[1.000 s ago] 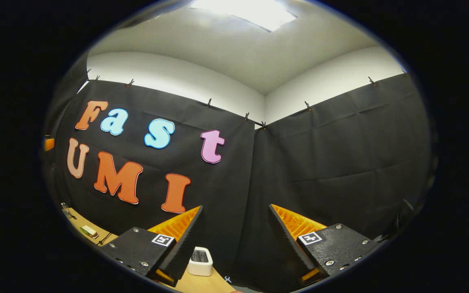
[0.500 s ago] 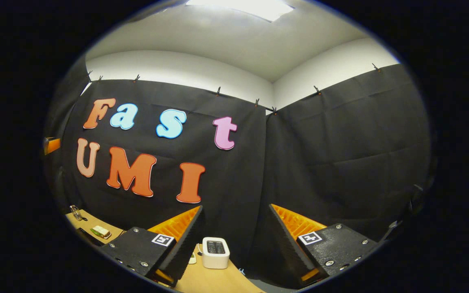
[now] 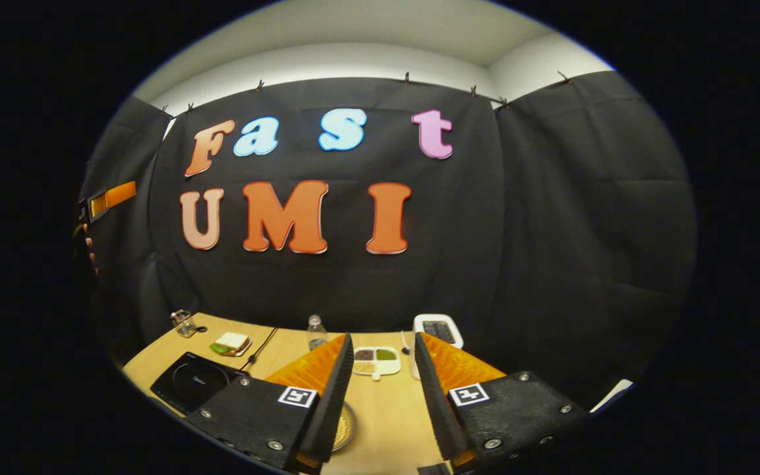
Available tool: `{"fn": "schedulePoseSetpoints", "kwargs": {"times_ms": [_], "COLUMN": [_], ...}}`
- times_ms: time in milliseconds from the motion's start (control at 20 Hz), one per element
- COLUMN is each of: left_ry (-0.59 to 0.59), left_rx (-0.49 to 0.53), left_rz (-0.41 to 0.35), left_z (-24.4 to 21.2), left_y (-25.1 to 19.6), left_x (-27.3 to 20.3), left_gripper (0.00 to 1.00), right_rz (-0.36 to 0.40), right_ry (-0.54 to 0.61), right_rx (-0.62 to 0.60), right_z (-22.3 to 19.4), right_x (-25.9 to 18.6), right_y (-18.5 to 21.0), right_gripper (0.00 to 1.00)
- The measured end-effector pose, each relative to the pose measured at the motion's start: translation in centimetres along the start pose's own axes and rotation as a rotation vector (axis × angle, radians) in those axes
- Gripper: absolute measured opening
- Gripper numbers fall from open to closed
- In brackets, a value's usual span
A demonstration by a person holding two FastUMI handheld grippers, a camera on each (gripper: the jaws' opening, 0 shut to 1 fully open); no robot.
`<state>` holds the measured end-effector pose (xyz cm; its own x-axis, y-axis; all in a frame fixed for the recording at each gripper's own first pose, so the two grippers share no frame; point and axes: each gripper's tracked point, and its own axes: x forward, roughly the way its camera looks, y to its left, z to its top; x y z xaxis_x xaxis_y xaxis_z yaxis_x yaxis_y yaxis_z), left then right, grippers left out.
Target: First push the handle of the pot to place it horizontally, then grasp the pot with both hands and set it on the induction cooktop.
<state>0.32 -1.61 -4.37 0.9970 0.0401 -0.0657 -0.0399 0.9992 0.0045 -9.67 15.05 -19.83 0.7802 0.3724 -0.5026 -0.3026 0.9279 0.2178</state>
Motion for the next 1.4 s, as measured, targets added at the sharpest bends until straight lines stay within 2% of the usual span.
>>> {"fn": "schedulePoseSetpoints", "kwargs": {"times_ms": [50, 100, 150, 250, 450, 500, 600, 750, 1100, 1400], "left_ry": [0.003, 0.007, 0.012, 0.023, 0.039, 0.045, 0.057, 0.074, 0.103, 0.132], "left_rx": [0.0, -0.002, -0.004, -0.003, 0.012, 0.014, 0.022, 0.035, 0.024, -0.001], "left_rz": [0.008, 0.016, 0.022, 0.04, 0.072, 0.079, 0.09, 0.11, 0.148, 0.157], "left_z": [-0.2, -0.3, -0.7, -1.2, -1.9, -2.2, -2.7, -3.4, -5.2, -7.1], "left_y": [0.6, 1.1, 1.6, 3.0, 5.5, 6.2, 7.4, 9.4, 13.6, 16.0], "left_x": [-0.1, -0.2, -0.3, -0.5, -0.8, -0.9, -0.9, -0.8, -1.0, -0.6], "left_gripper": [0.91, 0.94, 0.91, 0.91, 0.97, 0.94, 0.97, 0.94, 0.94, 0.94], "right_rz": [0.019, 0.031, 0.045, 0.1, 0.197, 0.219, 0.257, 0.315, 0.322, 0.278], "right_ry": [0.047, 0.091, 0.13, 0.23, 0.405, 0.443, 0.519, 0.637, 0.911, 1.018], "right_rx": [-0.007, -0.017, -0.026, -0.029, -0.023, -0.018, -0.012, 0.002, -0.079, -0.05], "right_z": [-1.7, -3.5, -5.0, -7.9, -13.7, -15.0, -17.4, -20.9, -29.0, -32.4], "right_x": [0.4, 0.4, 0.5, 0.7, 0.2, 0.2, -0.6, -1.4, -2.7, -3.2], "right_y": [1.0, 1.8, 2.8, 5.5, 10.2, 11.2, 13.2, 15.9, 18.7, 19.6], "right_gripper": [0.47, 0.4, 0.29, 0.16, 0.01, 0.0, 0.0, 0.0, 0.0, 0.0]}}
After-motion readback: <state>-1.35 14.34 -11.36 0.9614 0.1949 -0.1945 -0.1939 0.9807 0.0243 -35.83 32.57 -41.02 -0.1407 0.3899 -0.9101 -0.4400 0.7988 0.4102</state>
